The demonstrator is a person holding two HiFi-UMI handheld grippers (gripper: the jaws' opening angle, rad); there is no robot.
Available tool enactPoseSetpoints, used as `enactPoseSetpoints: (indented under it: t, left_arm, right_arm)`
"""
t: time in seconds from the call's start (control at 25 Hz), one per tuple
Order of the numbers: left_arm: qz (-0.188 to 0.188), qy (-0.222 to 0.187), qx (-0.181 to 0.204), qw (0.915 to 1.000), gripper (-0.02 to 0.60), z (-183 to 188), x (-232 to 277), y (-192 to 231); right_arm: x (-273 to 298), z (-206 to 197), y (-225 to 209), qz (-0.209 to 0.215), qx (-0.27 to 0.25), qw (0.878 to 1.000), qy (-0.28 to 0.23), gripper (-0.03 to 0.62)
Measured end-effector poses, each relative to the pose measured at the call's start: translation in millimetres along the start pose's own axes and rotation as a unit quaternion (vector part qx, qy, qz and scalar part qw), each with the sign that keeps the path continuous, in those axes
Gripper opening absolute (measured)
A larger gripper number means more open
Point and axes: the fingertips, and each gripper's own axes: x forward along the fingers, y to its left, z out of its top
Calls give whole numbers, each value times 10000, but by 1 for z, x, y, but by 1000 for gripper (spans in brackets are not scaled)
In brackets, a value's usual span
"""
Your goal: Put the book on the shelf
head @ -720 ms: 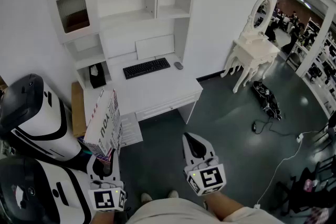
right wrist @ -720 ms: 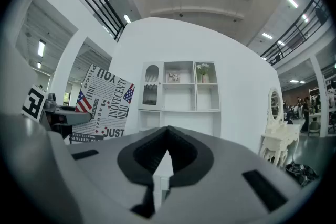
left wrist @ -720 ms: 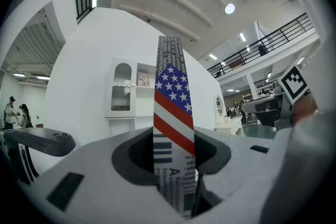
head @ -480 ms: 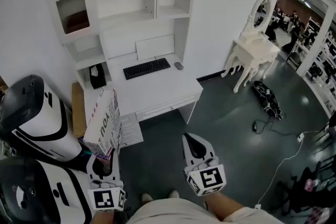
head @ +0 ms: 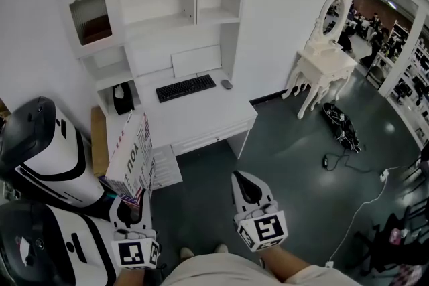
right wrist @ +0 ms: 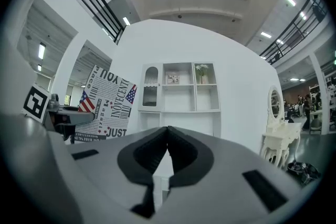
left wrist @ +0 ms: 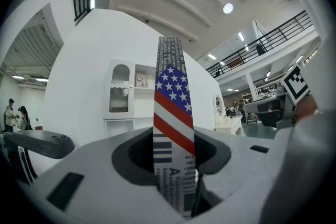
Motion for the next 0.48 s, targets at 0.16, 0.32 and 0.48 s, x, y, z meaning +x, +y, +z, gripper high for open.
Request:
enactPoseSetpoints:
  t: [0.16,0.32,0.48]
  left_arm:
    - [49,-11,8,10000,152,0,2,-9]
    - [180,-23,14,9998,152,5,7,-28]
    - [274,9,-15,9996,152,8,10,-46]
  right_arm:
    - [-5,-5,-8,43,-3,10000,9,4]
    - [-11,-5,-29,154,-18,9999,-19,3]
    - [-16,-6,-46,277,-8,9996,6,3]
